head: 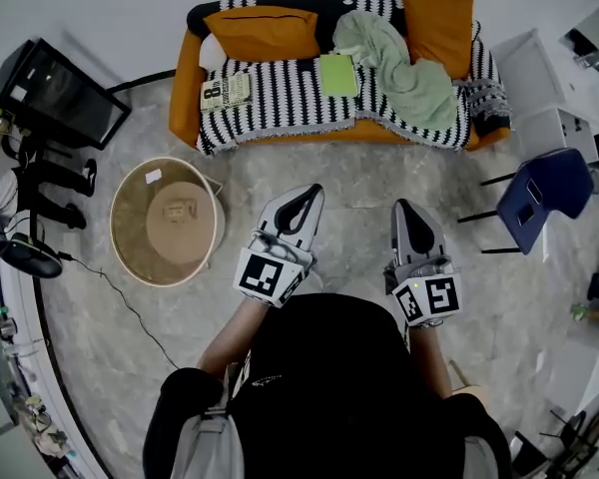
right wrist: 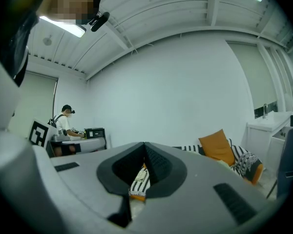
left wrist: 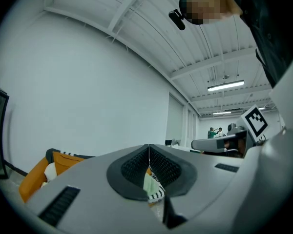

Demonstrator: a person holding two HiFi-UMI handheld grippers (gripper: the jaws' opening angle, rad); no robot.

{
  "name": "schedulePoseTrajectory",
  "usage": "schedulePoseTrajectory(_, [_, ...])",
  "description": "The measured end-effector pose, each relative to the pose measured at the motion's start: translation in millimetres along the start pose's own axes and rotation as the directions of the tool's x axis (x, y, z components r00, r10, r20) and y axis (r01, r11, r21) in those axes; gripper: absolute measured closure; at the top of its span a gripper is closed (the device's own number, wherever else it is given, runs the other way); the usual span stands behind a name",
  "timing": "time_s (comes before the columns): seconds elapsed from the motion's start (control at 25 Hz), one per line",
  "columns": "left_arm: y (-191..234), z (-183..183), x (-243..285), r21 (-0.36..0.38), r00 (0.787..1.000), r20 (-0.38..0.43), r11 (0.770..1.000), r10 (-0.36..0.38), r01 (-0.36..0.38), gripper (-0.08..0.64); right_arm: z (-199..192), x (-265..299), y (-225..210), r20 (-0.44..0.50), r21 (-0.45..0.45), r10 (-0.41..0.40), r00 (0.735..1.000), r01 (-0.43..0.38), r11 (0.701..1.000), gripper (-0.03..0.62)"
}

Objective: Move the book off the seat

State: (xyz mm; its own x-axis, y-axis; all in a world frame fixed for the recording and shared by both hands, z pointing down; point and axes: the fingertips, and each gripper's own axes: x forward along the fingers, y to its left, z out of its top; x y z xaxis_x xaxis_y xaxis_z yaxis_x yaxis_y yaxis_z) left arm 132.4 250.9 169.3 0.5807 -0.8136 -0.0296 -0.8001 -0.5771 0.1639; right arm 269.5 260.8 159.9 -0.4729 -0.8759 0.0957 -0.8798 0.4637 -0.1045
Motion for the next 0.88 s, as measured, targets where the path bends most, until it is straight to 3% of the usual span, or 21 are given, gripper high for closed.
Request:
schedulePoseTrajectory(0.44, [45,4,19,-0.005,0.998,0.007,0.998,0.065,-0.065,0.548,2,58,-2,-0.015,-0.011,0.056,0.998,-0.056,0.998,0.577])
schedulePoseTrajectory(0.88, [74,4,105,0.039,0.992,-0.012,0.992,0.124,-0.123,0.548,13,137,-69,-0.002,0.003,0.121,0.993,-0.121,0.993,0.578])
